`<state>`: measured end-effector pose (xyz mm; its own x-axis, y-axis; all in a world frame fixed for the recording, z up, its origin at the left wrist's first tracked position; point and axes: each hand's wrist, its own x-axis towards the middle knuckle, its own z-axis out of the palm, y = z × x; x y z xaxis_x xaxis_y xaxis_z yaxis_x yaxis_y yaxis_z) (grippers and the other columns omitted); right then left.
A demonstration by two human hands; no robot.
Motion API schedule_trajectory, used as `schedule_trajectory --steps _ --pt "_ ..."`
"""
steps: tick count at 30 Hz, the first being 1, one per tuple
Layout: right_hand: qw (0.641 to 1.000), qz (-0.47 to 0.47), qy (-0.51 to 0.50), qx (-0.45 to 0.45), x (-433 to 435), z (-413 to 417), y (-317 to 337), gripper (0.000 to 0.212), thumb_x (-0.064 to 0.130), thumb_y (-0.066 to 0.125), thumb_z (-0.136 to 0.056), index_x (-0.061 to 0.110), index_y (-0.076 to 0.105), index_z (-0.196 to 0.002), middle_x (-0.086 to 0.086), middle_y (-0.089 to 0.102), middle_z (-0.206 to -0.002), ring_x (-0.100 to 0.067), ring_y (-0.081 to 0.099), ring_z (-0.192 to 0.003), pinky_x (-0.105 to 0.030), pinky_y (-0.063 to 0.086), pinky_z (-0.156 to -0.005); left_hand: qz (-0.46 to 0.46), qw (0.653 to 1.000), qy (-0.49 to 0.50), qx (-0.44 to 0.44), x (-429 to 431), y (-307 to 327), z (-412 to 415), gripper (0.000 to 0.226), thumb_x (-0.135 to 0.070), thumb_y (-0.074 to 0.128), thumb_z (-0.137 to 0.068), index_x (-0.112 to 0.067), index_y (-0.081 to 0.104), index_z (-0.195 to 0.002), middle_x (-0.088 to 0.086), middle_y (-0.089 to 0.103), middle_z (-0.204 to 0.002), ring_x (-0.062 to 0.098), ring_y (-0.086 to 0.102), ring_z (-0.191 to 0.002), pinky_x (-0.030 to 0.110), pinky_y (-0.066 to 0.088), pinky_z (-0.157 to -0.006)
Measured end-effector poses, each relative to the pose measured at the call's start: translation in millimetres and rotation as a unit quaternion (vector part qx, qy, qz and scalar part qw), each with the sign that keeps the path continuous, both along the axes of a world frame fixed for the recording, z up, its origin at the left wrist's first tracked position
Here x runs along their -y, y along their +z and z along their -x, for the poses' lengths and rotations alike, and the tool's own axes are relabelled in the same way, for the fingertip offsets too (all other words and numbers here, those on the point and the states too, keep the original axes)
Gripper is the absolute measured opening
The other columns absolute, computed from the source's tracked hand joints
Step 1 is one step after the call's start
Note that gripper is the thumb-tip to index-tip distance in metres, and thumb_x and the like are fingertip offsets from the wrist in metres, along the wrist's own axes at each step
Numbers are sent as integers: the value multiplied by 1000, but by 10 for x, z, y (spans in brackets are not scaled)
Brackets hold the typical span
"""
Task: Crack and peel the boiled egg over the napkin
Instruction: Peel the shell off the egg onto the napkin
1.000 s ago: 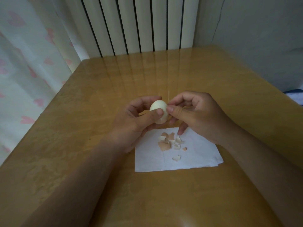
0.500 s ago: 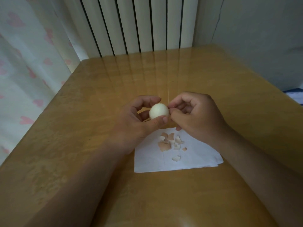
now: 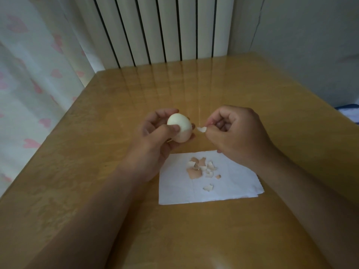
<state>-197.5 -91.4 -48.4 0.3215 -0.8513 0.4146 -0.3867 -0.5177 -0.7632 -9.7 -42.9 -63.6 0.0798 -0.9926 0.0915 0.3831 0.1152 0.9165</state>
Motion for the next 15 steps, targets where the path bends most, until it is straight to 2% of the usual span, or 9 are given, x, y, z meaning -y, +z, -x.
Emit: schedule_trajectory --steps 4,6,8,11,13,15 --pt "986 -26 118 -113 -5 64 17 18 8 68 -85 21 79 -84 7 72 -69 -2 66 -61 -15 51 -55 -5 999 -4 -44 10 35 -32 26 -3 55 -80 -5 58 -106 18 71 -98 41 70 -102 44 60 -86" --pt "971 -62 164 -159 -20 87 19 20 10 66 -87 23 80 -95 11 76 -76 2 70 -69 -16 55 -62 -7 999 7 -45 15 41 -36 27 -3 55 -80 -5 57 -107 18 72 -97 41 70 -102 45 60 -87" --pt "963 -77 185 -182 -27 105 27 16 15 69 -89 22 79 -99 18 74 -72 3 70 -70 -17 57 -64 -6 999 14 -46 18 43 -41 27 -3 55 -81 -5 56 -108 18 72 -97 41 70 -102 45 60 -88" --pt "957 -83 194 -199 -29 117 53 4 23 77 -84 21 81 -85 13 74 -67 -2 70 -60 -29 60 -61 -7 999 17 -41 22 43 -42 26 -3 54 -81 -4 56 -107 18 72 -97 41 70 -101 45 60 -87" --pt "959 -69 195 -196 -40 105 72 15 31 83 -77 17 78 -73 7 73 -63 -6 67 -55 -31 59 -56 -7 999 17 -35 25 36 -28 25 -3 54 -82 -4 57 -107 19 71 -97 40 71 -100 45 59 -87" --pt "961 -41 189 -199 -43 96 76 30 43 85 -70 16 74 -64 1 69 -57 -14 61 -50 -29 48 -47 -8 999 14 -33 25 35 -19 26 -3 54 -81 -4 57 -107 20 71 -99 41 71 -101 46 59 -87"
